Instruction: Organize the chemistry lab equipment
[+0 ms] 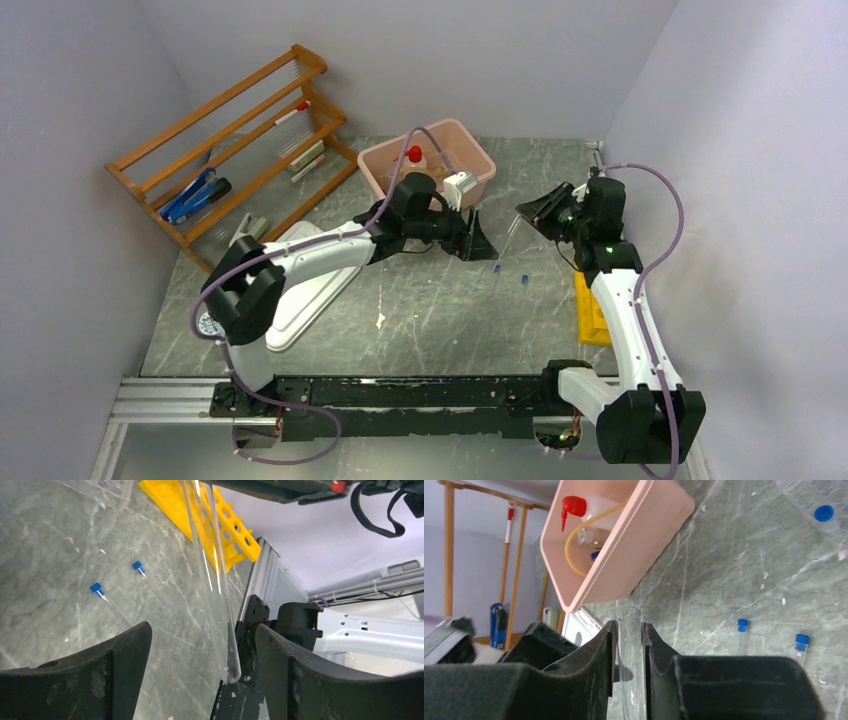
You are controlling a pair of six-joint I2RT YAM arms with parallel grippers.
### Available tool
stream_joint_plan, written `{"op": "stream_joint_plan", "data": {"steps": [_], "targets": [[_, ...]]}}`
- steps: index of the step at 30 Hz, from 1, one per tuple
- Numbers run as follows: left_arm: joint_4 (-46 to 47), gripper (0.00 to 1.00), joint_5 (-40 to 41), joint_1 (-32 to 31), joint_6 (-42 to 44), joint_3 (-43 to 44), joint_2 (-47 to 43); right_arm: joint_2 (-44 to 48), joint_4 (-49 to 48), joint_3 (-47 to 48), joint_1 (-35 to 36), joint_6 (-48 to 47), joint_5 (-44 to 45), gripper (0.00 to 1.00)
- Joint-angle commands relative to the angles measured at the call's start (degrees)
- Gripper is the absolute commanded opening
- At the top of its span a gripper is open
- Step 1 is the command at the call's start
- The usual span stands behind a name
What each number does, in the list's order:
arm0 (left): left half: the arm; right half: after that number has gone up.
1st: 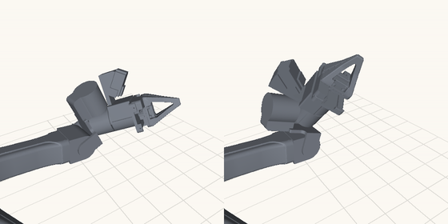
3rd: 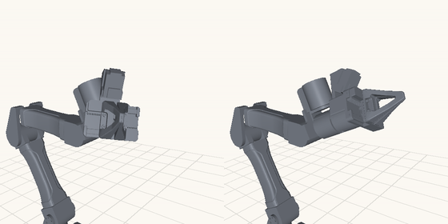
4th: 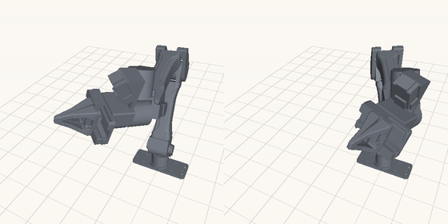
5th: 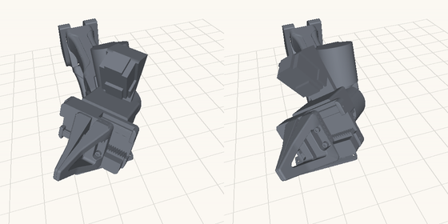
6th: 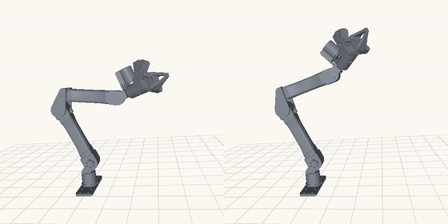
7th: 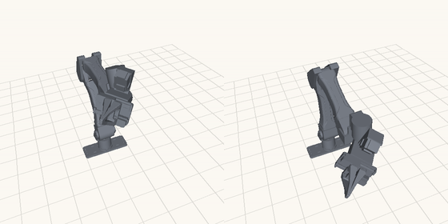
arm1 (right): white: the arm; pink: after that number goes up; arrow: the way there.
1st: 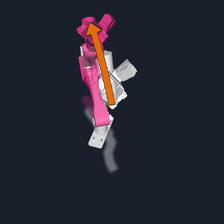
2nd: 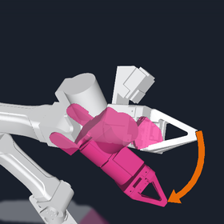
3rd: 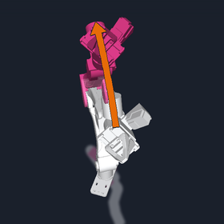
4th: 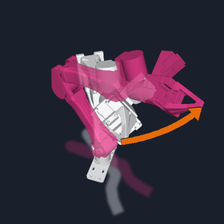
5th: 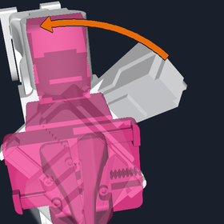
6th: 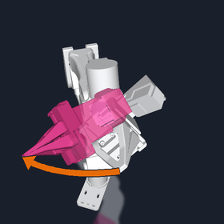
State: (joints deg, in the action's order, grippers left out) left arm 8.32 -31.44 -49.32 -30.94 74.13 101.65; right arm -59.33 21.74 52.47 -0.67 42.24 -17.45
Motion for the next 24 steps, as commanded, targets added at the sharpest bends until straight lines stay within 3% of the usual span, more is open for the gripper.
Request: {"op": "stream_joint_plan", "data": {"steps": [1, 4, 7, 13, 18, 24], "targets": [[10.87, 0.77, -6.50, -0.15, -7.39, 2.18, 2.51, 0.28, -1.74, 1.45, 0.27, 2.15, -4.67, 0.17], [14.25, 0.70, -7.99, -0.89, -9.63, 1.87, 4.12, 0.08, -1.57, 2.04, 0.36, 2.14, -5.36, 0.17], [11.57, 0.60, -7.61, -2.23, -7.87, 3.49, 5.53, -0.34, -1.67, 2.42, 0.33, 2.55, -5.93, 0.17], [8.03, 0.34, -5.14, -2.93, -4.02, 4.91, 6.20, -0.86, -0.43, 2.93, 0.34, 1.58, -6.85, 0.18], [8.14, 0.06, -5.94, -3.18, -2.14, 4.83, 6.33, -1.50, 0.55, 3.72, 0.32, 0.29, -7.92, 0.21], [5.94, 0.05, -5.99, -3.28, 2.55, 5.13, 5.39, -2.50, 2.68, 4.81, 0.27, -1.69, -7.94, 0.37]]}}
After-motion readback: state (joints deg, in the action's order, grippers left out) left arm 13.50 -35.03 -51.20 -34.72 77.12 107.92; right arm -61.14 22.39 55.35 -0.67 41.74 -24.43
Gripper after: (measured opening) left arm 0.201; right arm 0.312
